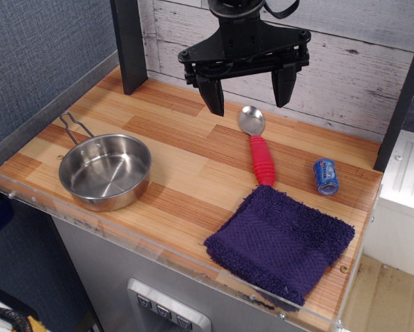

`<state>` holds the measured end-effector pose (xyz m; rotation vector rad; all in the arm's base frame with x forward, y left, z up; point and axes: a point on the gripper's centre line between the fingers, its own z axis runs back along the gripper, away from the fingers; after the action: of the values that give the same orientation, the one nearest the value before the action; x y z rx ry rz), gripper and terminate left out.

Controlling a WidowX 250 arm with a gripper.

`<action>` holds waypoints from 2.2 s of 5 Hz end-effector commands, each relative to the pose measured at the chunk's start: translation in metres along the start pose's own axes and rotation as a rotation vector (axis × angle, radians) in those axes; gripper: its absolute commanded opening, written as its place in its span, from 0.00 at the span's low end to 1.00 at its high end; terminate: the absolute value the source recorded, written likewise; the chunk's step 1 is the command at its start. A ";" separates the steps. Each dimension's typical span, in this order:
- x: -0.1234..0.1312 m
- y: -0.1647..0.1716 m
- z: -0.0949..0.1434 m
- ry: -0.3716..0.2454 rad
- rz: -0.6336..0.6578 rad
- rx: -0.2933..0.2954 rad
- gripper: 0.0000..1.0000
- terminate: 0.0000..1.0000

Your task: Pick up the red spoon and place it behind the pot

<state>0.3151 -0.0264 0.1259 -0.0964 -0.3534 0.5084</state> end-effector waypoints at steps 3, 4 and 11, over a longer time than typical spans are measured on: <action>0.024 -0.007 -0.037 0.052 0.118 -0.002 1.00 0.00; 0.030 -0.006 -0.061 0.093 0.158 0.019 1.00 0.00; 0.013 0.005 -0.118 0.099 0.109 0.056 0.00 0.00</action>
<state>0.3650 -0.0184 0.0112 -0.0859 -0.2192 0.6218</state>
